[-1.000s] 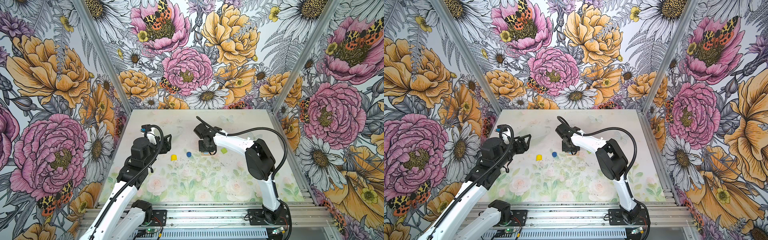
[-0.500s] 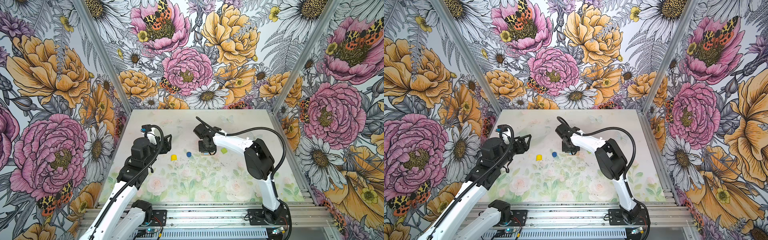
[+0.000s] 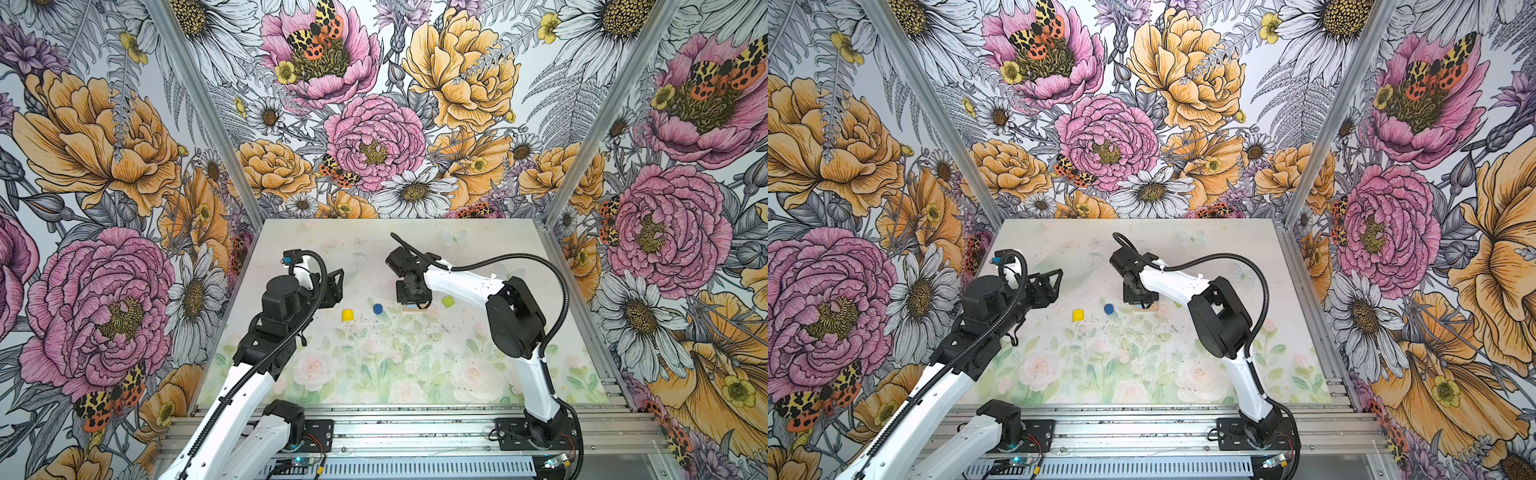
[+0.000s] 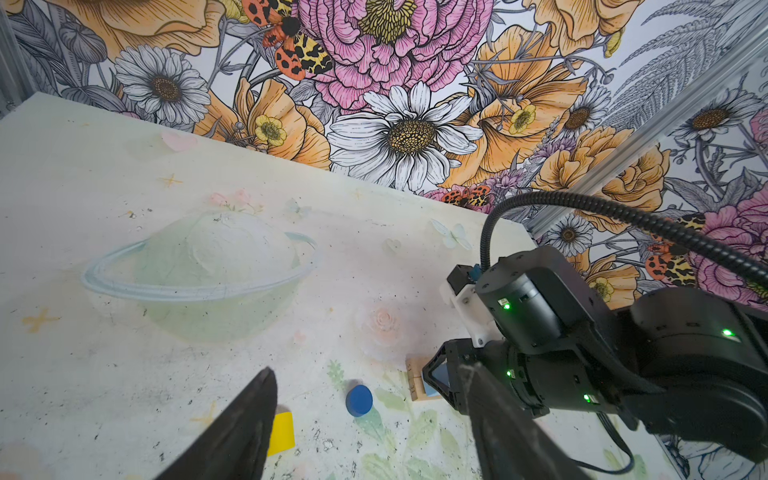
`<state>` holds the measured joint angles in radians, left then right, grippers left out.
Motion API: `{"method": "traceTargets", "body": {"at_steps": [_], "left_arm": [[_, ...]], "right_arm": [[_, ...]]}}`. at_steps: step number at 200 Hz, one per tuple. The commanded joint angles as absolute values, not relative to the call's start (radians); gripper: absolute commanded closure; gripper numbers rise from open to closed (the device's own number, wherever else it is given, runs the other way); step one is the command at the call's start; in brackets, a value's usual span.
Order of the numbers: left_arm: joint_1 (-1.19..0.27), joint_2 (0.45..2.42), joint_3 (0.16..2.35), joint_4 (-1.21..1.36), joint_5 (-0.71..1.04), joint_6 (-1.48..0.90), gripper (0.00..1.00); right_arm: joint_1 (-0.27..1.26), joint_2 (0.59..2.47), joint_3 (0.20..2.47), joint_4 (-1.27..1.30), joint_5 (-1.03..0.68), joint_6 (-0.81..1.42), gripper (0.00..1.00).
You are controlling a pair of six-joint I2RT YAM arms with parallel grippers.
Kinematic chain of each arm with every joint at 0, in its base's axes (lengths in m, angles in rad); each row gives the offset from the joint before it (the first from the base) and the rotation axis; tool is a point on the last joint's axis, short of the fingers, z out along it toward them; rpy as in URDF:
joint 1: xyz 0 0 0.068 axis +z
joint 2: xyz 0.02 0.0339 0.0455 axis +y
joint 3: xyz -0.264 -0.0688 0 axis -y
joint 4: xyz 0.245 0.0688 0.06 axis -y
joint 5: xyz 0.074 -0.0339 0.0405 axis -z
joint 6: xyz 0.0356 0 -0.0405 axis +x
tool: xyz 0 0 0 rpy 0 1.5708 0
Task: Build the wood block tower
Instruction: 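Carry the light-blue cube with the right gripper above the wooden blocks, then lower the light-blue cube onto the wooden blocks and open the right gripper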
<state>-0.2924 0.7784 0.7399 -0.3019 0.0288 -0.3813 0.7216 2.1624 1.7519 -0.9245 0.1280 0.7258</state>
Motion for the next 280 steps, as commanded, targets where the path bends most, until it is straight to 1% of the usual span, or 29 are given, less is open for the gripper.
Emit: {"method": "traceTargets", "body": {"at_steps": [1,255,280], "left_arm": [[-0.299,0.764,0.726,-0.290,0.014,-0.356,0.26],[-0.304,0.755,0.719,-0.283,0.014,-0.356,0.26],[-0.305,0.755,0.717,-0.282,0.014,-0.356,0.26]], "right_arm": [[0.724,2.176,1.776,-0.933,0.156,0.745,1.00],[0.724,2.192,1.787,-0.933,0.158,0.778,1.00],[0.723,2.195,1.788,-0.933,0.154,0.777,0.95]]}}
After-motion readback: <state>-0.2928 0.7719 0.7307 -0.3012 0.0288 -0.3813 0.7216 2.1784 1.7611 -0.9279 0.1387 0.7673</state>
